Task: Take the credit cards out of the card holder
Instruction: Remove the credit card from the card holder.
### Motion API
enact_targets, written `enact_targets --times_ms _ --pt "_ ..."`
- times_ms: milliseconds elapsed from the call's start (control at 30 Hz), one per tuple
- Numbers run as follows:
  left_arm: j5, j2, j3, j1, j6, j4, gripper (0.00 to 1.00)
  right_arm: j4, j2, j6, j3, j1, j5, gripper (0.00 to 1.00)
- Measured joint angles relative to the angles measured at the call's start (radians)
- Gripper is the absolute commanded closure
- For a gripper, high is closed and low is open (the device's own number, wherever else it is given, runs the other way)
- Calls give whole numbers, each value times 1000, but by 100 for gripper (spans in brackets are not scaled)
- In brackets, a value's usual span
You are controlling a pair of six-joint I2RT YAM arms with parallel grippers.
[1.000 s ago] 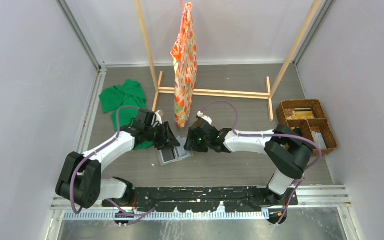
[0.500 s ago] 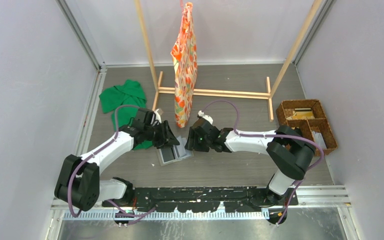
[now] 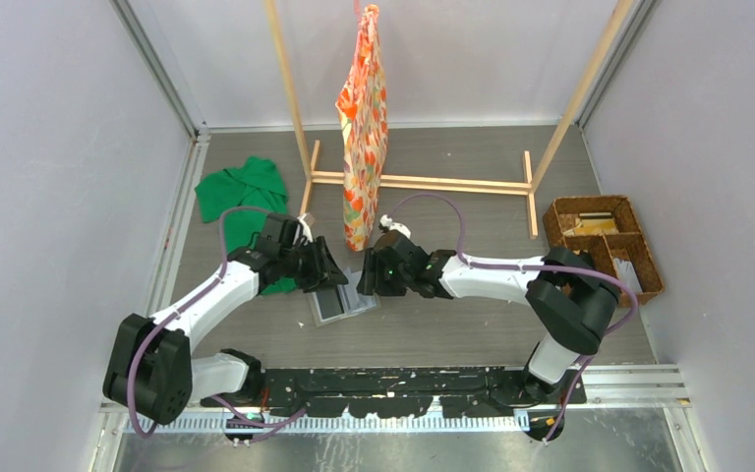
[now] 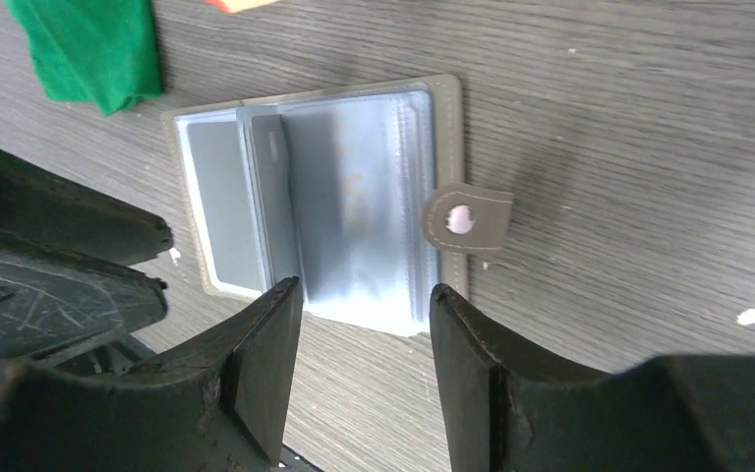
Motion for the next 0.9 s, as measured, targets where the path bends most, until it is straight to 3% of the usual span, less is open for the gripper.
enact_targets --times_ms 233,433,600,900 --pt "-8 -2 0 2 -2 -10 57 13 -99 42 -93 -40 67 43" --pt "15 8 -18 2 -35 31 57 42 -133 45 -121 -68 48 54" --pt "31 35 -51 2 -89 92 59 114 -60 39 -72 -50 -55 64" --pt "6 64 -109 2 -181 173 60 143 83 37 14 -44 -151 66"
